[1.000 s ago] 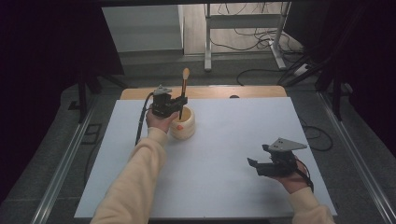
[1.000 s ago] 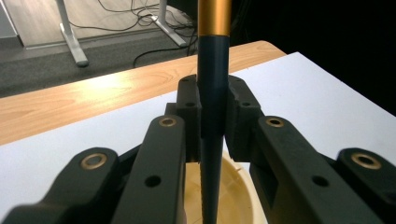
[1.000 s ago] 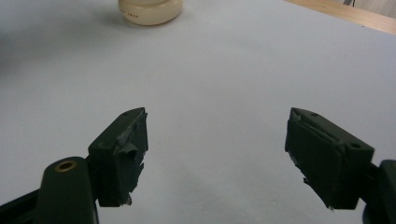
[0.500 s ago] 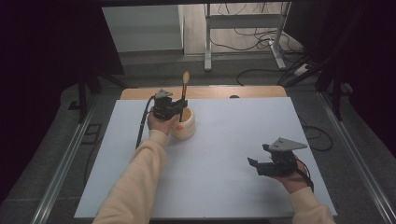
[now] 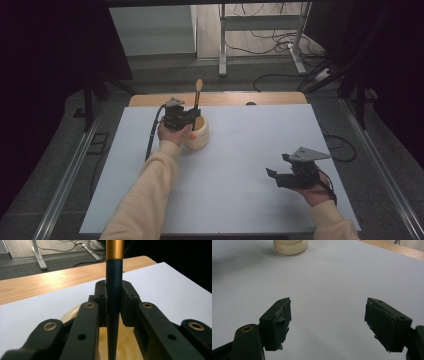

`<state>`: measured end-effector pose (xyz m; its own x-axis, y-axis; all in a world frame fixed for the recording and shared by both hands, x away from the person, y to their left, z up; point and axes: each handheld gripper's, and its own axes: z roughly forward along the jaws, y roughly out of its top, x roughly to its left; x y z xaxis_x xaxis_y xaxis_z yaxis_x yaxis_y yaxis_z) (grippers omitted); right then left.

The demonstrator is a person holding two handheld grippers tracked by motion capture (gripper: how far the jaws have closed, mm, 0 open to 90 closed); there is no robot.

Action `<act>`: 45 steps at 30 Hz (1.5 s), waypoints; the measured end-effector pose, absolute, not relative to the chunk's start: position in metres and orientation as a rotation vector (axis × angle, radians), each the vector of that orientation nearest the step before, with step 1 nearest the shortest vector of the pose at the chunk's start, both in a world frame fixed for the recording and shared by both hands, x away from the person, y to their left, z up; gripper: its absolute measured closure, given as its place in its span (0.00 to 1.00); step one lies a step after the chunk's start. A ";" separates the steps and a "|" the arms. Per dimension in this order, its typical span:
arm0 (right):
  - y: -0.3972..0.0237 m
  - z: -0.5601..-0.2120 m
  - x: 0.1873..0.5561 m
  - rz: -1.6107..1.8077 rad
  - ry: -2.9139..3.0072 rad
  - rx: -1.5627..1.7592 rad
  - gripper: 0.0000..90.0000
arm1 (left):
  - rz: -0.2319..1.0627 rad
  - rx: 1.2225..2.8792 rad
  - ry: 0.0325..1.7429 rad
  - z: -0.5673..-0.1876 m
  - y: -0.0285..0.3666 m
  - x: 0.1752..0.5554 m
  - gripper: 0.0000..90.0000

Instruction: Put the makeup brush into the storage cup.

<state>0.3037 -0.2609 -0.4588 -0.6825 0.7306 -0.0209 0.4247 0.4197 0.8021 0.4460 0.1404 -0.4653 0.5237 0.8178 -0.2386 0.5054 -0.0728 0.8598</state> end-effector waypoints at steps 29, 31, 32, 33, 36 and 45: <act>-0.261 -0.457 0.304 1.161 2.302 0.989 0.24 | 0.286 1.735 1.047 -0.433 0.155 0.416 0.19; -0.262 -0.457 0.304 1.161 2.302 0.993 0.24 | 0.305 1.741 1.037 -0.430 0.155 0.412 0.18; -0.263 -0.457 0.304 1.163 2.302 0.993 0.24 | 0.305 1.741 1.037 -0.430 0.155 0.412 0.18; -0.264 -0.457 0.304 1.163 2.301 0.992 0.24 | 0.309 1.744 1.027 -0.427 0.154 0.409 0.17; -0.264 -0.457 0.302 1.162 2.300 0.995 0.24 | 0.306 1.754 1.018 -0.424 0.155 0.405 0.15; -0.269 -0.458 0.298 1.155 2.306 0.999 0.24 | 0.365 1.817 1.000 -0.416 0.161 0.378 0.17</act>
